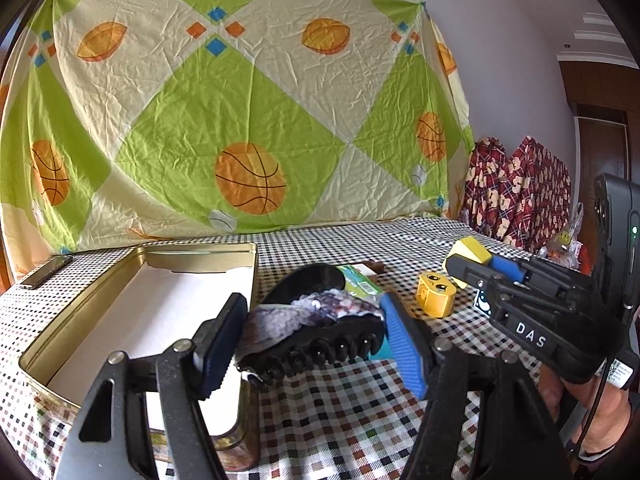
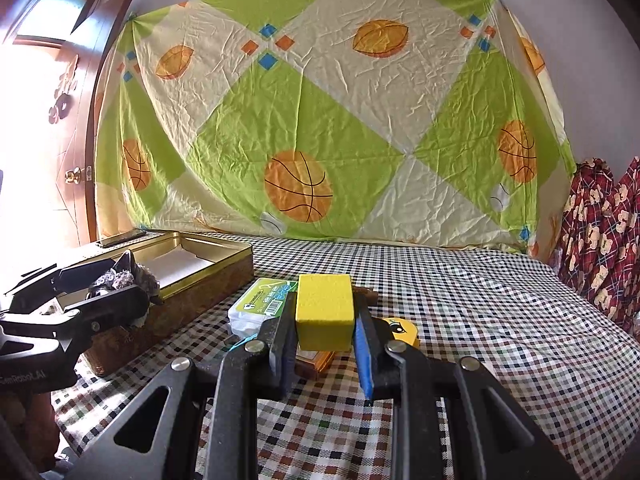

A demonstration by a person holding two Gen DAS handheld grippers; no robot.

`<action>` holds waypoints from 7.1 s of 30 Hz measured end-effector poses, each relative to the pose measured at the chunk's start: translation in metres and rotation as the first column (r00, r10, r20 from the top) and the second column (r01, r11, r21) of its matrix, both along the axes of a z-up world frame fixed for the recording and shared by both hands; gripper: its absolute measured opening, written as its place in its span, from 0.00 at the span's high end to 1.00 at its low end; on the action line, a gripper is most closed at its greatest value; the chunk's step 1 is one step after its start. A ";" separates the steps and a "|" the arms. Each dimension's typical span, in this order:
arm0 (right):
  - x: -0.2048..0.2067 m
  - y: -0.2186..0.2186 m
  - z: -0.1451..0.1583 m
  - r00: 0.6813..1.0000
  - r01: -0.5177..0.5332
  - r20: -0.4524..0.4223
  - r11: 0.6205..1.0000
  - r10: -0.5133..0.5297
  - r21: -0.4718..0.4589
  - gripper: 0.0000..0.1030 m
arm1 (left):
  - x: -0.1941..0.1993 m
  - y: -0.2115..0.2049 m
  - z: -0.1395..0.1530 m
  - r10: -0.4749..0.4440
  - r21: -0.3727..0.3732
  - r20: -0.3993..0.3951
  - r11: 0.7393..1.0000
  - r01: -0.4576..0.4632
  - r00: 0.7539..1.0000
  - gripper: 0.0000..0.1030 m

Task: Organize rigid objects
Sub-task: 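Lift and carry the clip and yellow cube toward the gold tin tray with both tools, then release clip into tray with left tool while right tool releases yellow cube there, then grasp white sun-print block with right tool while left tool approaches teddy block, then grasp the blue teddy-bear block with the left tool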

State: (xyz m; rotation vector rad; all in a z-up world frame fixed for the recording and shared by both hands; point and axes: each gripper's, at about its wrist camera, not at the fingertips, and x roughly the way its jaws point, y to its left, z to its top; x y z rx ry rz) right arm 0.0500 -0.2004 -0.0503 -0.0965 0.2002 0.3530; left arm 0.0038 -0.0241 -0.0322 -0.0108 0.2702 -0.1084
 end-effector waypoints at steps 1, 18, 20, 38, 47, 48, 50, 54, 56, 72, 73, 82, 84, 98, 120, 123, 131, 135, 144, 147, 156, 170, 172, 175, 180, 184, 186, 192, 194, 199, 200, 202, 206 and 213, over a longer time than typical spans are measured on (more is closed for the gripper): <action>0.000 0.001 0.000 1.000 -0.002 0.001 1.000 0.002 0.001 0.74 | 0.000 0.002 0.001 0.005 0.000 0.004 1.000 -0.005 1.000 0.33; 0.001 0.027 0.000 0.999 -0.047 -0.003 0.999 0.047 0.003 0.74 | -0.005 0.031 0.005 0.093 -0.029 0.047 0.995 -0.091 0.995 0.33; -0.001 0.031 0.000 0.998 -0.058 -0.001 0.998 0.058 0.002 0.74 | -0.005 0.033 0.005 0.094 -0.033 0.052 0.995 -0.093 0.994 0.33; -0.005 0.070 0.001 0.990 -0.137 -0.023 0.990 0.137 0.015 0.74 | -0.008 0.066 0.007 0.195 -0.045 0.068 0.980 -0.193 0.978 0.33; -0.007 0.089 0.001 0.987 -0.159 -0.037 0.987 0.159 -0.005 0.74 | -0.010 0.084 0.006 0.224 -0.061 0.066 0.974 -0.220 0.972 0.33; -0.007 0.091 0.001 0.986 -0.162 -0.037 0.987 0.162 -0.006 0.74 | -0.011 0.085 0.006 0.227 -0.063 0.067 0.973 -0.223 0.972 0.33; -0.008 0.094 0.001 0.985 -0.169 -0.035 0.986 0.169 -0.007 0.74 | -0.011 0.090 0.006 0.235 -0.069 0.068 0.971 -0.230 0.970 0.33; -0.009 0.100 0.001 0.983 -0.179 -0.037 0.984 0.178 -0.017 0.74 | -0.011 0.098 0.006 0.243 -0.082 0.063 0.968 -0.238 0.968 0.33; -0.009 0.102 0.002 0.983 -0.183 -0.040 0.983 0.182 -0.020 0.74 | -0.011 0.100 0.006 0.246 -0.084 0.061 0.967 -0.241 0.967 0.33; -0.002 0.127 0.000 0.962 -0.257 -0.108 0.966 0.253 -0.028 0.74 | -0.005 0.129 0.007 0.282 -0.094 0.021 0.956 -0.279 0.959 0.33; -0.002 0.128 0.000 0.960 -0.260 -0.111 0.965 0.255 -0.028 0.74 | -0.005 0.131 0.007 0.286 -0.097 0.017 0.954 -0.283 0.958 0.33; 0.002 0.136 0.003 0.950 -0.288 -0.130 0.958 0.283 -0.020 0.74 | -0.001 0.148 0.008 0.301 -0.102 -0.020 0.948 -0.302 0.953 0.33; 0.001 0.139 0.005 0.951 -0.291 -0.119 0.956 0.286 -0.030 0.74 | 0.001 0.150 0.009 0.298 -0.097 -0.024 0.949 -0.299 0.954 0.33; 0.011 0.152 0.022 0.938 -0.330 -0.132 0.943 0.321 -0.045 0.74 | 0.021 0.157 0.015 0.250 -0.080 -0.095 0.963 -0.258 0.964 0.33; 0.122 0.200 0.023 0.834 -0.386 -0.434 0.922 0.340 -0.020 0.74 | 0.108 0.162 0.032 0.185 0.065 -0.374 0.983 -0.173 0.909 0.34; 0.132 0.207 0.019 0.821 -0.392 -0.465 0.919 0.331 -0.038 0.74 | 0.120 0.165 0.034 0.178 0.071 -0.412 0.984 -0.163 0.894 0.34; 0.151 0.214 0.014 0.807 -0.384 -0.507 0.922 0.303 -0.060 0.74 | 0.154 0.169 0.030 0.180 0.111 -0.510 0.983 -0.143 0.841 0.34; 0.153 0.215 0.013 0.813 -0.377 -0.506 0.923 0.289 -0.079 0.74 | 0.165 0.172 0.026 0.201 0.139 -0.530 0.979 -0.150 0.824 0.34; 0.139 0.202 0.021 0.849 -0.340 -0.449 0.938 0.279 -0.061 0.44 | 0.153 0.171 0.027 0.253 0.156 -0.473 0.967 -0.203 0.844 0.17; 0.129 0.191 0.023 0.847 -0.342 -0.439 0.940 0.299 -0.020 0.44 | 0.141 0.168 0.035 0.249 0.124 -0.428 0.968 -0.217 0.869 0.15; 0.079 0.140 0.030 0.894 -0.314 -0.339 0.949 0.294 -0.003 0.43 | 0.085 0.133 0.055 0.260 0.098 -0.238 0.965 -0.243 0.936 0.05; 0.042 -0.040 0.009 0.958 0.124 -0.259 0.992 -0.122 -0.011 0.42 | 0.045 -0.001 0.034 0.039 0.097 -0.143 0.995 -0.026 0.989 0.01; 0.046 -0.057 0.005 0.946 0.185 -0.266 0.982 -0.185 -0.026 0.42 | 0.046 -0.018 0.029 0.014 0.110 -0.155 0.994 0.003 0.988 0.01; 0.054 -0.075 0.000 0.929 0.245 -0.277 0.969 -0.245 -0.036 0.42 | 0.052 -0.041 0.022 -0.019 0.128 -0.182 0.991 0.043 0.983 0.01; 0.063 -0.086 -0.005 0.916 0.250 -0.318 0.968 -0.243 -0.021 0.42 | 0.068 -0.066 0.003 -0.049 0.129 -0.277 0.988 0.087 0.960 0.19; 0.074 -0.085 -0.013 0.884 0.238 -0.404 0.970 -0.236 -0.047 0.42 | 0.077 -0.074 -0.008 -0.057 0.120 -0.342 0.987 0.104 0.938 0.30; 0.079 -0.088 -0.017 0.867 0.239 -0.442 0.970 -0.232 -0.041 0.42 | 0.079 -0.073 -0.010 -0.067 0.105 -0.355 0.988 0.111 0.933 0.30; 0.082 -0.085 -0.021 0.851 0.223 -0.473 0.973 -0.227 -0.065 0.51 | 0.093 -0.077 -0.021 -0.123 0.070 -0.458 0.982 0.173 0.881 0.32; 0.084 -0.085 -0.022 0.846 0.218 -0.484 0.973 -0.225 -0.071 0.57 | 0.098 -0.076 -0.025 -0.138 0.047 -0.495 0.982 0.185 0.858 0.32; 0.090 -0.082 -0.025 0.830 0.193 -0.517 0.977 -0.209 -0.085 0.66 | 0.105 -0.075 -0.029 -0.158 0.012 -0.535 0.981 0.195 0.830 0.41; 0.091 -0.082 -0.026 0.827 0.186 -0.524 0.979 -0.204 -0.088 0.66 | 0.107 -0.073 -0.031 -0.159 0.004 -0.547 0.981 0.193 0.822 0.50; 0.092 -0.080 -0.027 0.825 0.181 -0.527 0.979 -0.205 -0.098 0.67 | 0.108 -0.071 -0.033 -0.165 -0.016 -0.556 0.982 0.188 0.815 0.59; 0.090 -0.074 -0.027 0.832 0.168 -0.513 0.977 -0.211 -0.130 0.67 | 0.102 -0.068 -0.029 -0.165 -0.017 -0.526 0.983 0.184 0.835 0.60; 0.081 -0.074 -0.021 0.865 0.172 -0.458 0.979 -0.204 -0.112 0.67 | 0.092 -0.070 -0.018 -0.144 0.027 -0.440 0.985 0.173 0.887 0.60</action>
